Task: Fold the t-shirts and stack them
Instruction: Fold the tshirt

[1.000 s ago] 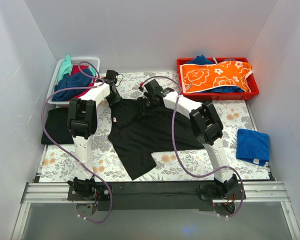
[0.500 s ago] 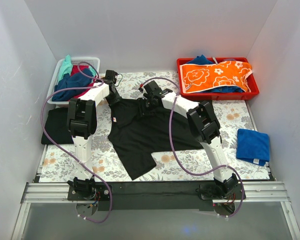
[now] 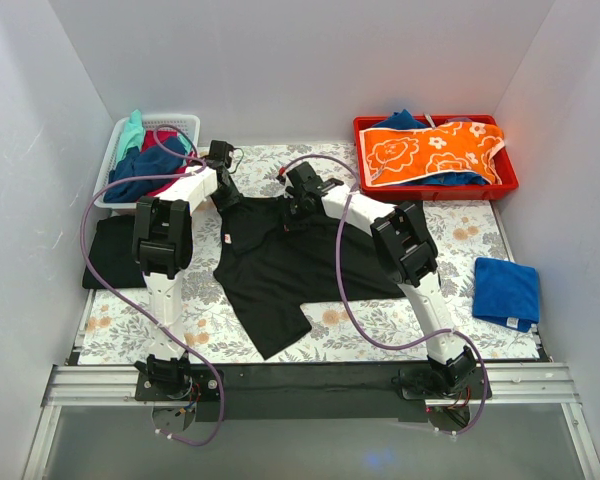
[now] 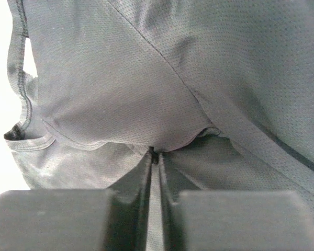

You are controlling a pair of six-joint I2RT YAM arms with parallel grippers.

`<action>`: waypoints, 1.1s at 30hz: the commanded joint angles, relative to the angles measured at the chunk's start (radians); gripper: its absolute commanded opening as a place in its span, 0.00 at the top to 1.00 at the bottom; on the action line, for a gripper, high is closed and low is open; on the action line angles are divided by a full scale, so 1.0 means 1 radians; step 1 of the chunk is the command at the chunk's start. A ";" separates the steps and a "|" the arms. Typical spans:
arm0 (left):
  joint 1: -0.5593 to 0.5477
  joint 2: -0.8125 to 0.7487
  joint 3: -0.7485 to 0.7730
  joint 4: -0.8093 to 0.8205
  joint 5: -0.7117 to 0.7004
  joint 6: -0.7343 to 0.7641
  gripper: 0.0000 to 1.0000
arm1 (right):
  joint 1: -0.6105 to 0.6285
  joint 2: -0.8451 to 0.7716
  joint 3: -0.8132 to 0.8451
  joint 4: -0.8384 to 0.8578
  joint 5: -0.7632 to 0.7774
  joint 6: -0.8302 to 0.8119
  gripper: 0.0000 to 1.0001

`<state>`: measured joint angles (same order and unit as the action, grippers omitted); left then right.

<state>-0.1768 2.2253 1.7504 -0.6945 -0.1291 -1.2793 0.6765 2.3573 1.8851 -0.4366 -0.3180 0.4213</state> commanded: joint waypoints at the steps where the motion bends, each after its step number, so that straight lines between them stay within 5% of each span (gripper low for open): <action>1: 0.022 0.004 -0.043 -0.023 -0.026 0.008 1.00 | 0.009 -0.013 -0.024 -0.002 0.020 -0.006 0.90; 4: 0.034 0.008 -0.038 -0.025 -0.030 0.005 1.00 | 0.014 -0.042 -0.052 -0.001 0.028 -0.009 0.99; 22: 0.065 0.019 -0.015 -0.030 -0.021 0.003 1.00 | 0.047 -0.207 -0.164 -0.037 0.080 -0.041 0.99; 25: 0.065 0.002 -0.011 -0.028 -0.015 0.008 1.00 | 0.047 -0.237 -0.169 -0.045 0.106 -0.050 0.91; 27: 0.065 -0.016 -0.017 -0.031 -0.018 0.014 1.00 | 0.046 -0.265 -0.181 -0.053 0.131 -0.053 0.75; 33: 0.063 -0.144 -0.083 -0.010 -0.035 0.031 0.96 | 0.022 -0.395 -0.273 -0.086 0.272 -0.050 0.64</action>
<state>-0.1314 2.2028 1.7206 -0.6724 -0.1200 -1.2774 0.7193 2.0804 1.6585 -0.4911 -0.1455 0.3798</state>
